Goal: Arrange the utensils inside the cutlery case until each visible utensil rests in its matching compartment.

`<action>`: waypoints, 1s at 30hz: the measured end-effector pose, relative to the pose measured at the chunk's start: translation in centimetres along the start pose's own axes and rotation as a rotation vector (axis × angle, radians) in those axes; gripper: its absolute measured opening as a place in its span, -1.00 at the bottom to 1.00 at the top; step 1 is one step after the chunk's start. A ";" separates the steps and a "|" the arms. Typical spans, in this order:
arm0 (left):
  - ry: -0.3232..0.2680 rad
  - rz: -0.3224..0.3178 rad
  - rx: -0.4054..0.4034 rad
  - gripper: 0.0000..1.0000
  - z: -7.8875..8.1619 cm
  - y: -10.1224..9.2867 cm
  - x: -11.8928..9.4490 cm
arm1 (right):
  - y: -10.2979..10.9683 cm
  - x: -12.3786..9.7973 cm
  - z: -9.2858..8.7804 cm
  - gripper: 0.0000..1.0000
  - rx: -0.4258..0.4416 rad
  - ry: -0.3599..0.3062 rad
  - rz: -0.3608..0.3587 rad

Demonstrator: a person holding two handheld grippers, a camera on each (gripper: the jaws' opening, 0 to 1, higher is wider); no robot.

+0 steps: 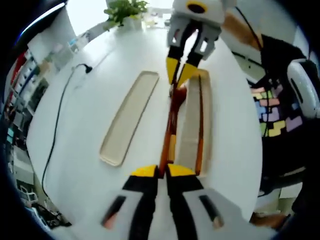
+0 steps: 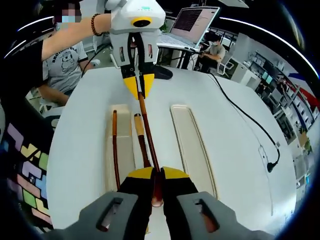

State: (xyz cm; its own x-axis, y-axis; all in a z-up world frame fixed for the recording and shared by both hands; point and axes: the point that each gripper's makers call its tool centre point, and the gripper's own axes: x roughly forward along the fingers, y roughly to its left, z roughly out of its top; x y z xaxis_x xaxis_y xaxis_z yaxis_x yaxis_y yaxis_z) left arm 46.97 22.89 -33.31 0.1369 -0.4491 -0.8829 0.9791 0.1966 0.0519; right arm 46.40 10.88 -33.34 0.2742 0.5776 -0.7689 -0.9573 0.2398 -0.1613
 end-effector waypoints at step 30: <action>0.075 -0.144 0.016 -0.87 -1.1 -4.9 1.6 | 5.1 0.1 -2.2 -0.94 0.090 -0.027 0.161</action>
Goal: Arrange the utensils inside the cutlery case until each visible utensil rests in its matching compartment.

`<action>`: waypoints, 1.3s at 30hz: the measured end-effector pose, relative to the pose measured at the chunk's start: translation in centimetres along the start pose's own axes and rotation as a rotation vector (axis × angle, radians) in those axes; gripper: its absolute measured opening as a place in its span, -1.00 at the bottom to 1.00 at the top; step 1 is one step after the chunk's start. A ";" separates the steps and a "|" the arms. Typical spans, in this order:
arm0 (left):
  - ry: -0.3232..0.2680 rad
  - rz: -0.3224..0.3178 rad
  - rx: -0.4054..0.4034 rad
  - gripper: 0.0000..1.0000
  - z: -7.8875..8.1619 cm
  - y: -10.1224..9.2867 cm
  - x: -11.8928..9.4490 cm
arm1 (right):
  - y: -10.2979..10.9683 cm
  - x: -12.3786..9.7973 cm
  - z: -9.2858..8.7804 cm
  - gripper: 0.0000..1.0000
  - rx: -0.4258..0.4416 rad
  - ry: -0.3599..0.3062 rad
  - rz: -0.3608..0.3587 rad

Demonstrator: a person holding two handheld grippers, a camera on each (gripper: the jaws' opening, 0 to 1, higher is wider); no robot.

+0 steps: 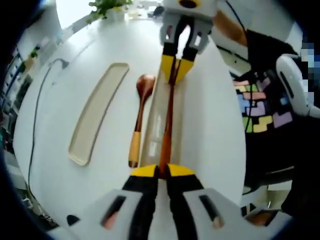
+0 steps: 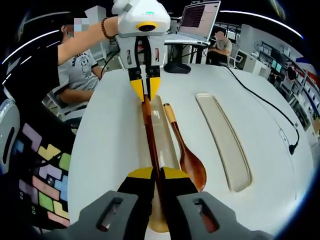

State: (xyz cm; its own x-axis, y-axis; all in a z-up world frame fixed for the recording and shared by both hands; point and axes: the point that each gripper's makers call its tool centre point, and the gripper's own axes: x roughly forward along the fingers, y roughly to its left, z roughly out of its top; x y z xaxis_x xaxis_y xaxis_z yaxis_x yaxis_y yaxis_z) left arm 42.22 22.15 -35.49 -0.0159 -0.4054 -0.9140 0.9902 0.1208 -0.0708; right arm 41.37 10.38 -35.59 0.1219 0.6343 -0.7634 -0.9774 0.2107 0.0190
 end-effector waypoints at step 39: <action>-0.016 -0.002 0.003 -0.87 -1.0 0.0 0.7 | 0.1 0.7 -1.5 -0.94 0.020 0.025 0.014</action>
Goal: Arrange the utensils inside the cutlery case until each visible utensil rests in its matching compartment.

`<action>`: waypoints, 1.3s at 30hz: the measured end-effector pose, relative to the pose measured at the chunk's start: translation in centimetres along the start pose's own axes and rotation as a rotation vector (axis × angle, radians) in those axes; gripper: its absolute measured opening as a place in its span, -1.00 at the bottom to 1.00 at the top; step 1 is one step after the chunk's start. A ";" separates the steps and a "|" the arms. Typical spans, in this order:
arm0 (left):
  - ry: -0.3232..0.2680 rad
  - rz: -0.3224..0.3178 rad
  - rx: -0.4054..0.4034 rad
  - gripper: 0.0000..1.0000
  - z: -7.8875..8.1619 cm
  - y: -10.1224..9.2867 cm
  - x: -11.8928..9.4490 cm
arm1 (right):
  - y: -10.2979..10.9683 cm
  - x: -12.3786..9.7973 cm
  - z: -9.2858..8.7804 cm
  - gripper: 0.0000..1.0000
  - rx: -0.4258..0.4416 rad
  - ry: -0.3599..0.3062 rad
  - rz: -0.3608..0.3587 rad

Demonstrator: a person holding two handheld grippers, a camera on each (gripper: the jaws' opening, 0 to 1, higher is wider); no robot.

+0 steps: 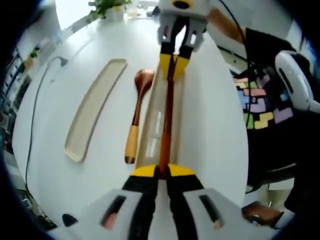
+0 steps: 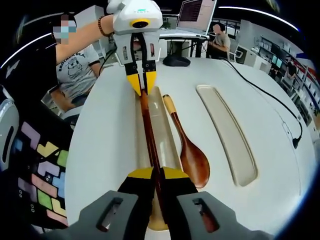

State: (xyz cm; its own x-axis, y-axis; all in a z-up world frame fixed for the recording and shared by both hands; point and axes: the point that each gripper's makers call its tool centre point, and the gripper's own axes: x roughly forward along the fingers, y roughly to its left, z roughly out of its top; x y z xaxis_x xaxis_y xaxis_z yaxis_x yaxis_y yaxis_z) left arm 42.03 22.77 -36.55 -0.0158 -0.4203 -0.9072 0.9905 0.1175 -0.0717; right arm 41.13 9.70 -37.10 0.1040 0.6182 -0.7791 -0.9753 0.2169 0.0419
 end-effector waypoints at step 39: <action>-0.090 0.175 -0.006 -0.95 3.6 5.4 -0.4 | -5.3 -1.8 1.6 -0.90 -0.022 0.052 -0.108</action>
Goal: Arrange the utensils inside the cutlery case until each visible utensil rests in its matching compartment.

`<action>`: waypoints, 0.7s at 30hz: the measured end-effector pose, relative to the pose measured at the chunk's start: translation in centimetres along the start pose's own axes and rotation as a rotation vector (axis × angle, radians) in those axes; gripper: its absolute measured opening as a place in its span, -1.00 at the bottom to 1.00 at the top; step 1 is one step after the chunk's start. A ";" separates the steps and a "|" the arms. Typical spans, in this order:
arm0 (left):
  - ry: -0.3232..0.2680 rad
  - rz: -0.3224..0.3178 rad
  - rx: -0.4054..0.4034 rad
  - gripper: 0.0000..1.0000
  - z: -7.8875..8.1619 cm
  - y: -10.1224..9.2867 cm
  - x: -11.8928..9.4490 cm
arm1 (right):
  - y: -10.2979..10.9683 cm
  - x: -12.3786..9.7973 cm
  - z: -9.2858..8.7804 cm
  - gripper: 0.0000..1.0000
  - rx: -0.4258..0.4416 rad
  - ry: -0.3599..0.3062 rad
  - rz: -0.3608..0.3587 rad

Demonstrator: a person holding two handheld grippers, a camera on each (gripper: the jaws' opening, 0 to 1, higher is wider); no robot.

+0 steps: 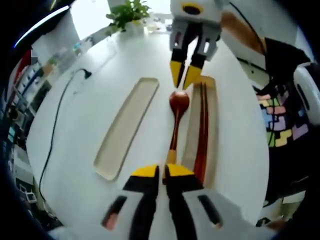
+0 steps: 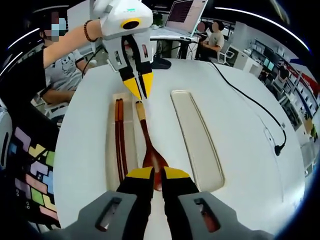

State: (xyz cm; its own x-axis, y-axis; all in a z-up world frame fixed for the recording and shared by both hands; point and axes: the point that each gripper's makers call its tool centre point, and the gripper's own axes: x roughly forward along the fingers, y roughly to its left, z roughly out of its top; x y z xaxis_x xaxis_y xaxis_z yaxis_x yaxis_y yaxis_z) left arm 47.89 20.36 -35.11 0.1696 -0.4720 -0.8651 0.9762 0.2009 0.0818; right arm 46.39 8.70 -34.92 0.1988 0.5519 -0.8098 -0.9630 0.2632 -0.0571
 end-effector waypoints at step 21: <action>0.037 -0.057 0.064 -0.87 -0.6 -0.9 1.4 | 0.1 1.0 -1.6 -0.72 -0.085 0.083 -0.009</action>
State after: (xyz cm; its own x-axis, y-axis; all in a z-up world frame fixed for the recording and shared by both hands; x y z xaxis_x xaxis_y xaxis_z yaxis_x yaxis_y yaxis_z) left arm 47.14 20.04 -36.72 0.1098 -0.4487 -0.8869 0.9910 0.1187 0.0626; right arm 46.19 8.04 -36.63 0.1953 0.4811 -0.8546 -0.9739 0.1976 -0.1114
